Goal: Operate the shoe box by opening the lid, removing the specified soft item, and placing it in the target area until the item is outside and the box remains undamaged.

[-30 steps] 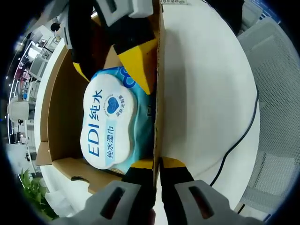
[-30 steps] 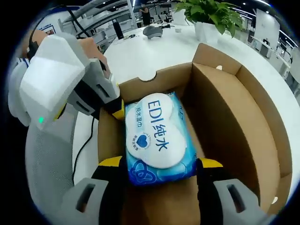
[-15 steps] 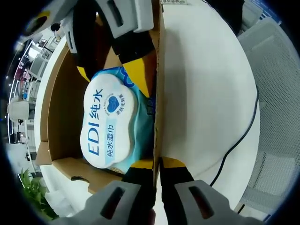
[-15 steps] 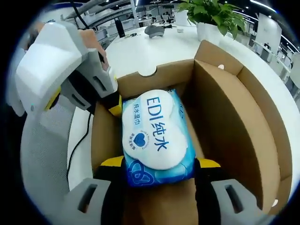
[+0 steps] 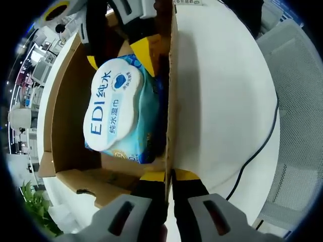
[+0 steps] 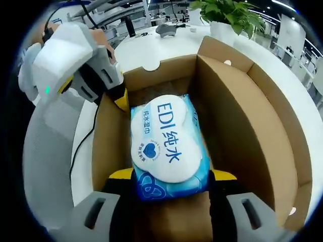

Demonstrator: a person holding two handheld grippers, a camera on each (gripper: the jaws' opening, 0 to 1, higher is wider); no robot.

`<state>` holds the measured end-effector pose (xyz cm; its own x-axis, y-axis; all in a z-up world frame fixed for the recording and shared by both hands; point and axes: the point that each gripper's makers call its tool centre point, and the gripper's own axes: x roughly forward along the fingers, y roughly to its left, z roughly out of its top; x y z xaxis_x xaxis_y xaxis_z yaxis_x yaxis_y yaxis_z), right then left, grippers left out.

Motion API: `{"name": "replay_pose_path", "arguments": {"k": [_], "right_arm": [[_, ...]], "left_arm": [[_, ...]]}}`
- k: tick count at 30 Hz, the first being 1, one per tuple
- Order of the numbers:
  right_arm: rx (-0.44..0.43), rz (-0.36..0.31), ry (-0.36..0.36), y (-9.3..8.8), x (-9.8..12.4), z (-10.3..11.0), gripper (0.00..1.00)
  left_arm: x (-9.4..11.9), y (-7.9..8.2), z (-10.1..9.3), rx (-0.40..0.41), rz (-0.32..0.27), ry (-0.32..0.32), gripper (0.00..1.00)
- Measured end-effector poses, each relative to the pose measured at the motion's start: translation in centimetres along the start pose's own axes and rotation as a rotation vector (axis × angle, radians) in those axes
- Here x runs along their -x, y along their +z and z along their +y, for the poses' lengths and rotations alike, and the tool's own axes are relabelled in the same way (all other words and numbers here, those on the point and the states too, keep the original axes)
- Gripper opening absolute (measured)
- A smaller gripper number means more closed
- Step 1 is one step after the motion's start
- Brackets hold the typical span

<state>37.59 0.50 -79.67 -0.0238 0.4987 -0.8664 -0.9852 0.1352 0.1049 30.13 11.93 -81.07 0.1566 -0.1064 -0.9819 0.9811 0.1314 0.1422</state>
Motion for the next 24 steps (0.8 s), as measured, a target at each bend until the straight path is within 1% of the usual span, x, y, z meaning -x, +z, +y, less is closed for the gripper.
{"name": "replay_pose_path", "arguments": {"k": [5, 9, 13, 16, 18, 19, 20, 21, 22, 23, 24], "right_arm": [[-0.001, 0.017, 0.006, -1.2, 0.7, -0.4, 0.56], [0.002, 0.022, 0.005, -1.0, 0.6, -0.3, 0.56], [0.004, 0.044, -0.004, -1.0, 0.5, -0.3, 0.57], [0.014, 0.046, -0.017, -0.9, 0.8, -0.2, 0.58], [0.000, 0.042, -0.033, -1.0, 0.9, -0.3, 0.59], [-0.014, 0.043, -0.045, -1.0, 1.1, -0.3, 0.59], [0.001, 0.035, -0.046, -1.0, 1.4, -0.1, 0.58], [0.024, 0.027, -0.051, -1.0, 1.7, -0.2, 0.57], [0.039, 0.026, -0.056, -1.0, 2.0, -0.2, 0.57], [0.036, 0.026, -0.058, -1.0, 2.2, -0.2, 0.57], [0.031, 0.024, -0.061, -1.0, 2.6, -0.3, 0.57]], "left_arm": [[0.0, 0.0, 0.0, 0.001, -0.002, 0.000, 0.02], [0.0, -0.1, 0.1, -0.004, 0.000, 0.002, 0.02], [0.1, -0.1, 0.1, 0.012, -0.004, -0.017, 0.02], [0.1, -0.1, 0.1, 0.013, -0.005, -0.018, 0.02], [0.2, 0.1, 0.0, 0.016, -0.029, -0.020, 0.02], [0.2, 0.4, 0.0, 0.030, -0.071, -0.032, 0.03], [0.4, 0.6, -0.2, 0.053, -0.093, -0.048, 0.05], [0.5, 0.8, -0.5, 0.106, -0.117, -0.073, 0.08], [0.7, 1.1, -0.6, 0.111, -0.144, -0.099, 0.11], [0.8, 1.2, -0.6, 0.103, -0.157, -0.103, 0.12], [0.9, 1.4, -0.8, 0.112, -0.186, -0.112, 0.15]]}}
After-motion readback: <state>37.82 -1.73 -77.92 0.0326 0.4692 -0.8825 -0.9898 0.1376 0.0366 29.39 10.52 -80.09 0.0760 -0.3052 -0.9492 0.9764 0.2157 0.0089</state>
